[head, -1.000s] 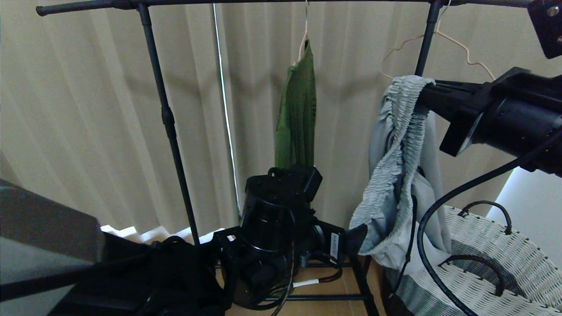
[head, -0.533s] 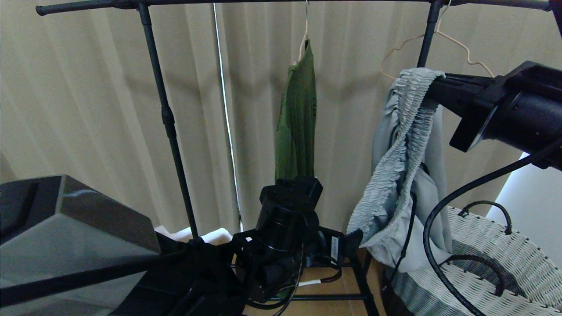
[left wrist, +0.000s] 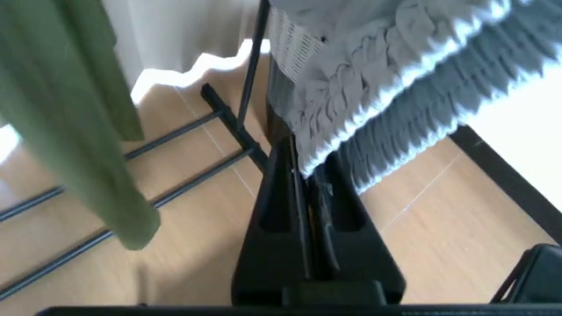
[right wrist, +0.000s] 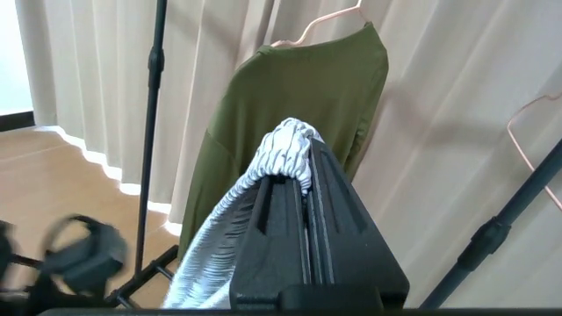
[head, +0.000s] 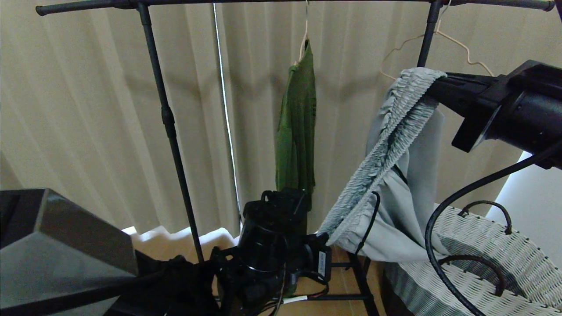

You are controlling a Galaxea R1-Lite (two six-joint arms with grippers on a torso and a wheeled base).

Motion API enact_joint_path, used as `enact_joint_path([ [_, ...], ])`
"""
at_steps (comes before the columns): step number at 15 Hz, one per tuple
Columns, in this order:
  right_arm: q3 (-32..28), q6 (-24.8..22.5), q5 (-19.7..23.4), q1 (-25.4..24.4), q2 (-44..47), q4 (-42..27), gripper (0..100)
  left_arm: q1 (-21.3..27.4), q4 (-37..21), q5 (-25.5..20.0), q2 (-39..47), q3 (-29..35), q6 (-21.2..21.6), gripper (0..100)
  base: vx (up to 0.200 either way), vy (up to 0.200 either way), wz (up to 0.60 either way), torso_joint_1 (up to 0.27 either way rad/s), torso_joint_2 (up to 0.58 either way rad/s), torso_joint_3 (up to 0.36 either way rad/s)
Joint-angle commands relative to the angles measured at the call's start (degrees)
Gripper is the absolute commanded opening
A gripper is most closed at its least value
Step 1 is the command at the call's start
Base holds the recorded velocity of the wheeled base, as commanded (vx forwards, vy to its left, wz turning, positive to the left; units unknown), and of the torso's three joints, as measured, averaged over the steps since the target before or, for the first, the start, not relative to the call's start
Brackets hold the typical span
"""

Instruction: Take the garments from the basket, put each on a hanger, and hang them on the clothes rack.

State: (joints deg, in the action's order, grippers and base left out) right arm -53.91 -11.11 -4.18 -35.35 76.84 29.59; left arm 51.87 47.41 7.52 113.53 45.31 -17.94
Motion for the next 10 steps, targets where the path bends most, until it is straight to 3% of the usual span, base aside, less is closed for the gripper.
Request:
enact_joint_path([
  [1, 0.21, -0.06, -0.04, 0.11, -0.02, -0.06, 0, -2.39, 6.56, 0.74, -8.85, -9.45, 3.97, 0, 0.0, 0.0, 0.0, 0.0, 0.0, 0.0],
  [3, 1.35, -0.06, -0.04, 0.2, 0.51, 0.12, 0, -5.9, 7.26, 0.48, -17.55, -13.76, 10.74, 0, 0.0, 0.0, 0.0, 0.0, 0.0, 0.0],
  [7, 2.05, -0.06, -0.13, 1.16, 0.51, 0.12, 0, -12.41, -1.44, 0.39, -28.45, -9.98, 15.04, 0, 0.0, 0.0, 0.0, 0.0, 0.0, 0.0],
  [10, 1.17, -0.06, -0.3, 3.18, 0.68, 0.12, 0, -17.42, -18.58, 0.39, -33.64, 5.05, 18.38, 0, 0.0, 0.0, 0.0, 0.0, 0.0, 0.0],
])
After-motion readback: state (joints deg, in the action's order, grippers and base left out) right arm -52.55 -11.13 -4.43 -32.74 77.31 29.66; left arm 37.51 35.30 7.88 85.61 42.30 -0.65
